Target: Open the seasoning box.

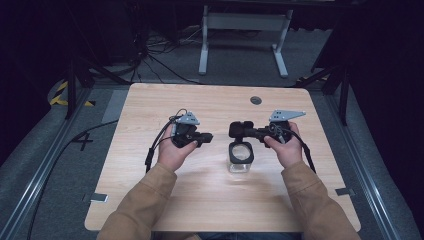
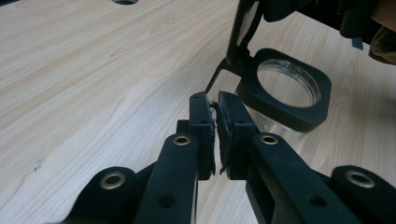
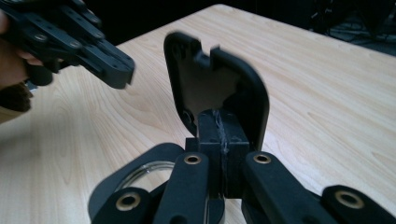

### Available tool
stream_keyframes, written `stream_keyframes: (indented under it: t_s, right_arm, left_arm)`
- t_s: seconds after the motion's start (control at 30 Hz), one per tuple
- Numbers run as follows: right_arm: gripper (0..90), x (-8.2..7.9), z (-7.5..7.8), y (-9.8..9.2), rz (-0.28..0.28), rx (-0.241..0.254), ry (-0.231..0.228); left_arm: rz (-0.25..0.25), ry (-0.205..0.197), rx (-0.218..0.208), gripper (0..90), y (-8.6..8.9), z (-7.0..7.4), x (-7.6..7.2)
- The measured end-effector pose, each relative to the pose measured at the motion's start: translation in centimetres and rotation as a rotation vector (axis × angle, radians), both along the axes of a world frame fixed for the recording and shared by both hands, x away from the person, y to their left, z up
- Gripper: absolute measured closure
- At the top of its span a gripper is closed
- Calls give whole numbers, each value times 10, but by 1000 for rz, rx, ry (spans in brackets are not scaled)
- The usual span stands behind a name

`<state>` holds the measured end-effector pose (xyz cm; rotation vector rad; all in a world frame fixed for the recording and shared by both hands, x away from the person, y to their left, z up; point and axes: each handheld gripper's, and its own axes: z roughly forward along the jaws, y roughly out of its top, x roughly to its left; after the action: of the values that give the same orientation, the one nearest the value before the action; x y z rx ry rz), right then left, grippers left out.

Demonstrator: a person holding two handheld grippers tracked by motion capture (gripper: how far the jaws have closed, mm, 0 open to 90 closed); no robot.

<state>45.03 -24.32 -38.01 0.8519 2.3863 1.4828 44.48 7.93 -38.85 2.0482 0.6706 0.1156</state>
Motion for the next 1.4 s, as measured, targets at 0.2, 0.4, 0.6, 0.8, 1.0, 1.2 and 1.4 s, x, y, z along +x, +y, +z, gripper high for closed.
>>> stream_keyframes:
  t_s: [0.2, 0.4, 0.6, 0.8, 1.0, 1.2, 1.4]
  right_arm:
    - [898, 5, -8, 3, -8, -25, 22]
    - [897, 4, -9, 5, -2, -31, 27]
    - [896, -8, 1, -2, 26, -28, 0]
    - [895, -26, 12, -19, 24, -31, -26]
    - [874, -43, 18, -42, 5, -52, -34]
    - [772, -57, 11, -69, -24, -113, 4]
    - [595, -65, 2, -94, -81, -174, 23]
  left_arm:
    - [9, 10, 2, 845, 8, -3, -2]
    - [12, 10, -7, 839, 12, -4, -3]
    - [10, 14, -14, 831, 13, -3, -7]
    - [4, 6, -5, 822, 17, 0, -12]
    - [5, 12, 4, 803, 23, 4, -20]
    - [0, 32, 41, 759, 34, 5, -28]
    - [23, 55, 128, 735, 55, -5, -35]
